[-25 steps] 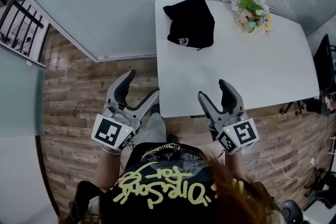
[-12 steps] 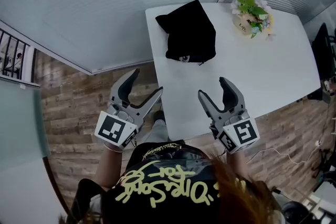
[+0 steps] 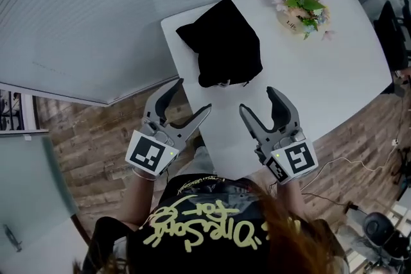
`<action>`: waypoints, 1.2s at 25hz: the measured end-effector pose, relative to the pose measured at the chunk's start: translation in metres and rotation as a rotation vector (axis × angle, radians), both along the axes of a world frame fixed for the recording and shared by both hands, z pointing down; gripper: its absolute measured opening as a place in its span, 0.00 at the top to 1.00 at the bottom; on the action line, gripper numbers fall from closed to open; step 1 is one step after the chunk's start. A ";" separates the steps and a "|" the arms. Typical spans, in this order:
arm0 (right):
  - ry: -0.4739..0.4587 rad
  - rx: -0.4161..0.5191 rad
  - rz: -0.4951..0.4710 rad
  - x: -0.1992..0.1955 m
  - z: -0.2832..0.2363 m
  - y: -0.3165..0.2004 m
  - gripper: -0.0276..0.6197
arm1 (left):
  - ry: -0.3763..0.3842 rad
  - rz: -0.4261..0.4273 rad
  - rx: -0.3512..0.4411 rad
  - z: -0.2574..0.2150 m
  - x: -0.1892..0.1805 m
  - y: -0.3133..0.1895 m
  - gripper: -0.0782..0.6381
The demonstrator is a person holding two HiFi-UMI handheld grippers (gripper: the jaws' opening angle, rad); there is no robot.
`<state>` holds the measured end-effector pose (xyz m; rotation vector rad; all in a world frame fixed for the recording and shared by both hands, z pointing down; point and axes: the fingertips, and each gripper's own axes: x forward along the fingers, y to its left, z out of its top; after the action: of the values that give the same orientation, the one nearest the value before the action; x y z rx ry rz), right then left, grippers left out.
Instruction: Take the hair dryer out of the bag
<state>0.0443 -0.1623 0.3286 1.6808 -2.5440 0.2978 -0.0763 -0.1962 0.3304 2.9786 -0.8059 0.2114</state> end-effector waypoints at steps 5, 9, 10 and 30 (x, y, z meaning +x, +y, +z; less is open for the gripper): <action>0.011 0.011 0.072 0.008 0.000 0.000 0.49 | -0.071 0.086 0.010 0.017 0.015 -0.003 0.45; 0.019 0.001 0.084 0.011 0.004 0.010 0.49 | -0.106 0.102 0.029 0.031 0.028 -0.005 0.45; 0.025 -0.002 0.086 0.013 0.004 0.013 0.49 | -0.108 0.101 0.024 0.033 0.030 -0.005 0.45; 0.144 -0.089 -0.106 -0.043 0.058 -0.024 0.49 | -0.265 0.081 -0.040 0.086 0.058 -0.062 0.81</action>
<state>0.0016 -0.1863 0.3869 1.4740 -2.4656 0.2670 -0.0188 -0.2580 0.4162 2.9863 -0.6909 0.6297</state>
